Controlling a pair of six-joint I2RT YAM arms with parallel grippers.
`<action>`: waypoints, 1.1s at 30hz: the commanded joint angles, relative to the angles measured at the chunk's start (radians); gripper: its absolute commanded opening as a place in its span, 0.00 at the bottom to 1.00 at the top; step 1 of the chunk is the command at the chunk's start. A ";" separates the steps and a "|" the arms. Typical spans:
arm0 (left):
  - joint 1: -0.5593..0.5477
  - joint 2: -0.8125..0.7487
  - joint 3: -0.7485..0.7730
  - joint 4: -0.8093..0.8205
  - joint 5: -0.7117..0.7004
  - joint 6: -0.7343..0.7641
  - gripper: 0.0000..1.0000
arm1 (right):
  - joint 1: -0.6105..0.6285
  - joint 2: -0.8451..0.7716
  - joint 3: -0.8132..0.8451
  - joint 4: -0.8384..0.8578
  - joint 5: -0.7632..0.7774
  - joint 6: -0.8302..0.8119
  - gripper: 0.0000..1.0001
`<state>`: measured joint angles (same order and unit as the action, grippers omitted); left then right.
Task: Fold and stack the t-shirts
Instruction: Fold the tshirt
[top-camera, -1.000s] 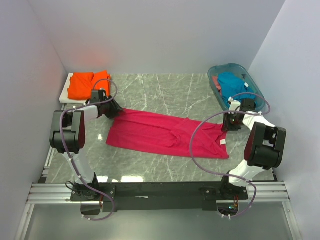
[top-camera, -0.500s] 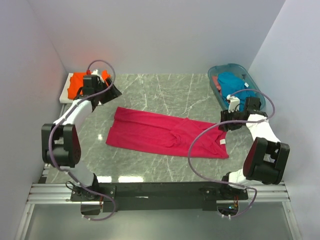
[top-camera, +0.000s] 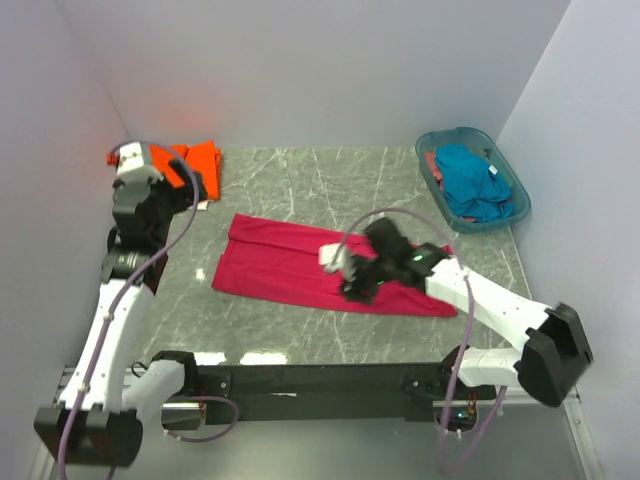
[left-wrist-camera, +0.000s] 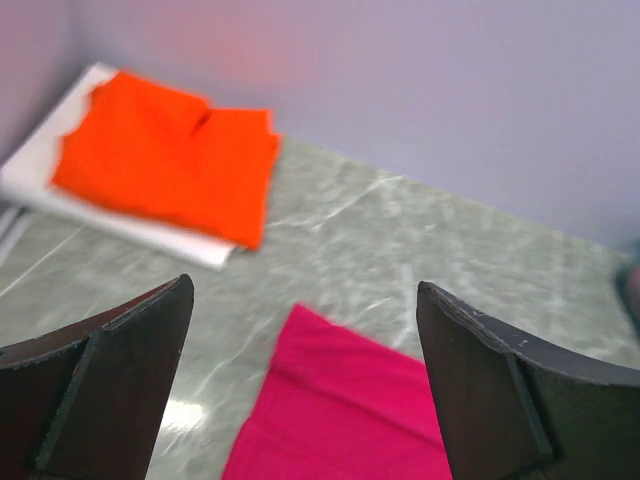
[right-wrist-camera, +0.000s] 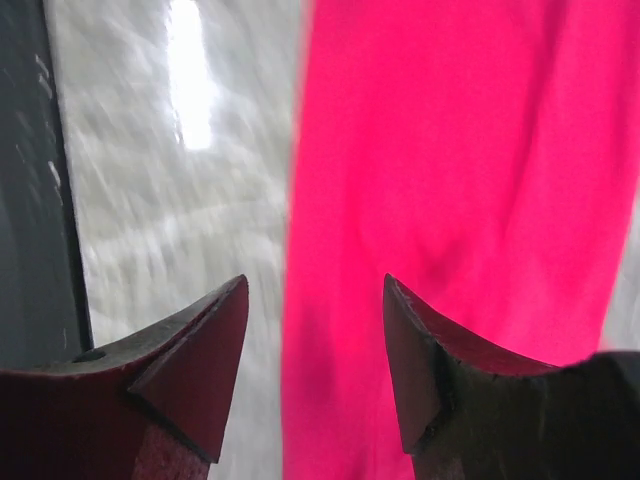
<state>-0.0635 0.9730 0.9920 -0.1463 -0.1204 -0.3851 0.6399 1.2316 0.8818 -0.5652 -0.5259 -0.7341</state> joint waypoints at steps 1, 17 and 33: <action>0.005 -0.092 -0.125 -0.097 -0.171 0.032 0.99 | 0.203 0.109 0.084 0.195 0.308 0.107 0.63; -0.006 -0.557 -0.276 -0.067 -0.481 0.055 0.99 | 0.572 0.796 0.663 0.220 0.641 0.185 0.63; -0.009 -0.550 -0.271 -0.067 -0.421 0.051 0.99 | 0.569 0.987 0.744 0.217 0.753 0.225 0.52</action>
<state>-0.0692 0.4236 0.7212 -0.2451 -0.5575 -0.3523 1.2087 2.1891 1.6184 -0.3504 0.1833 -0.5171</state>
